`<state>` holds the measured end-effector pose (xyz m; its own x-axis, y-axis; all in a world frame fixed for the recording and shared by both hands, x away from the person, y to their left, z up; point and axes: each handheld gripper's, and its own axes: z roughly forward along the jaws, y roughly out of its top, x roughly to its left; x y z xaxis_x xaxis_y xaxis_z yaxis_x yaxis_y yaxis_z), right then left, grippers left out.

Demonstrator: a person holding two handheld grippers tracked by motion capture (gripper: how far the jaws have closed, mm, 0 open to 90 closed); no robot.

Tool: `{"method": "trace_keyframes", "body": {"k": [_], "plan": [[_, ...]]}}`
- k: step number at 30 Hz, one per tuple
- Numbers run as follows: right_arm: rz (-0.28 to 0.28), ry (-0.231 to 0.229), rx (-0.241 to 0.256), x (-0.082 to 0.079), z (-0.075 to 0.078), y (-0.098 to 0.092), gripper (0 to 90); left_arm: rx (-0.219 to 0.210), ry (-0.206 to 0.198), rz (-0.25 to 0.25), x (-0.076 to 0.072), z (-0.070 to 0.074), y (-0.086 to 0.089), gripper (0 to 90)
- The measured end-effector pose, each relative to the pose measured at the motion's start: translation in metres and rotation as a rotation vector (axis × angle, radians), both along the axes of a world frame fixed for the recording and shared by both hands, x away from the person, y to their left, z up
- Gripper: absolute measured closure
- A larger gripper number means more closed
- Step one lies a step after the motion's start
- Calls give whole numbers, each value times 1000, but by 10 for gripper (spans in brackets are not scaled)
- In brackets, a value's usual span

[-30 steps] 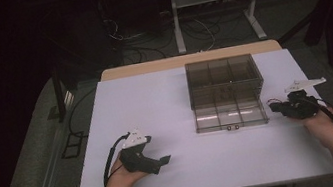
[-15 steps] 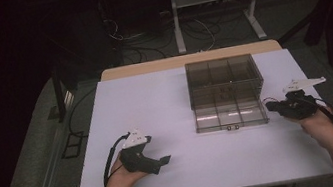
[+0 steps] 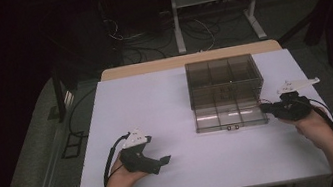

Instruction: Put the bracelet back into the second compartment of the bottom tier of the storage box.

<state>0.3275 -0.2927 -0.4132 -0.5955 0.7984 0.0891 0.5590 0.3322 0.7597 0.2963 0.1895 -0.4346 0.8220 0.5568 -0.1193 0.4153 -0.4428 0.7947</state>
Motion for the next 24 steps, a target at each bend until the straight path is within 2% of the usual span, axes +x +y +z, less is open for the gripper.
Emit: {"method": "trace_keyframes", "body": {"k": [6, 18, 24], "plan": [[14, -6, 17, 2, 3, 7, 864, -2, -4, 7, -1, 1, 0, 0], [76, 9, 3, 10, 3, 29, 865, -4, -2, 8, -1, 0, 0, 0], [97, 0, 20, 15, 8, 38, 865, -3, -1, 8, 0, 0, -1, 0]]}}
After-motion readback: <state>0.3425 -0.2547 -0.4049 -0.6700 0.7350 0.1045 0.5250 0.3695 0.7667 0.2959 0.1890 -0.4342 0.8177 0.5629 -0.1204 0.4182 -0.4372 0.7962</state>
